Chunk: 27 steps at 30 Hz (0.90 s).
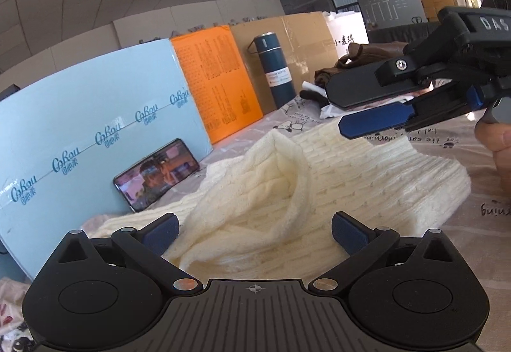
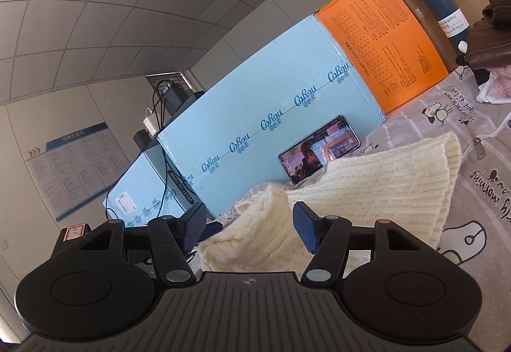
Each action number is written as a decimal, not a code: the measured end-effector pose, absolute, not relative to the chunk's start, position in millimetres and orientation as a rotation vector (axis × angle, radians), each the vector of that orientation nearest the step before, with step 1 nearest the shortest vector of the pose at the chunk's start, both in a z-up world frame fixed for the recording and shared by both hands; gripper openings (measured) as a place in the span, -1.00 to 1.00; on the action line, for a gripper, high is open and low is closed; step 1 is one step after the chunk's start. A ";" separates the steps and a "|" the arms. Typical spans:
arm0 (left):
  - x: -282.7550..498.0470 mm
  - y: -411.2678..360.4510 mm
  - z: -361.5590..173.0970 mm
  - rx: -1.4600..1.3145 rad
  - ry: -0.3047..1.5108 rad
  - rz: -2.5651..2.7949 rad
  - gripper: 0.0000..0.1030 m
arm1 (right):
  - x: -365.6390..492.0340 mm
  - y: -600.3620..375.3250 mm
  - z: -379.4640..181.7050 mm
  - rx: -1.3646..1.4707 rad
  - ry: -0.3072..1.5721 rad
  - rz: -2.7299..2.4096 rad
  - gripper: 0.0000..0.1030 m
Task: Fold clothes
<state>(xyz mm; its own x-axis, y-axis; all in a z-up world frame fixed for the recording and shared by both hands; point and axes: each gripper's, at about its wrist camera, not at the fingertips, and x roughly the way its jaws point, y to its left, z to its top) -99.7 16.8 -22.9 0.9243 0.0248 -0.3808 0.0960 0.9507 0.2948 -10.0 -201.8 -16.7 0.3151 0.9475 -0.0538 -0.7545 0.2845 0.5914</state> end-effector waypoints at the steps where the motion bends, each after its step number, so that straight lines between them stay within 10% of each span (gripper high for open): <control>1: -100.2 18.1 -21.7 0.292 0.393 -0.053 0.99 | -10.4 -201.4 -16.5 0.512 0.440 1.190 0.17; 27: -87.1 33.1 -28.1 0.043 0.491 -0.270 1.00 | -3.4 -153.1 2.9 0.455 0.600 1.306 0.39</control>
<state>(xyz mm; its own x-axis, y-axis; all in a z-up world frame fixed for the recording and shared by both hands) -87.1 33.1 -28.1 0.8471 -0.2453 -0.4713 0.2660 0.9637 -0.0234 -3.4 -153.1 2.9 0.1484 0.9771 -0.1522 -0.7519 0.2115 0.6245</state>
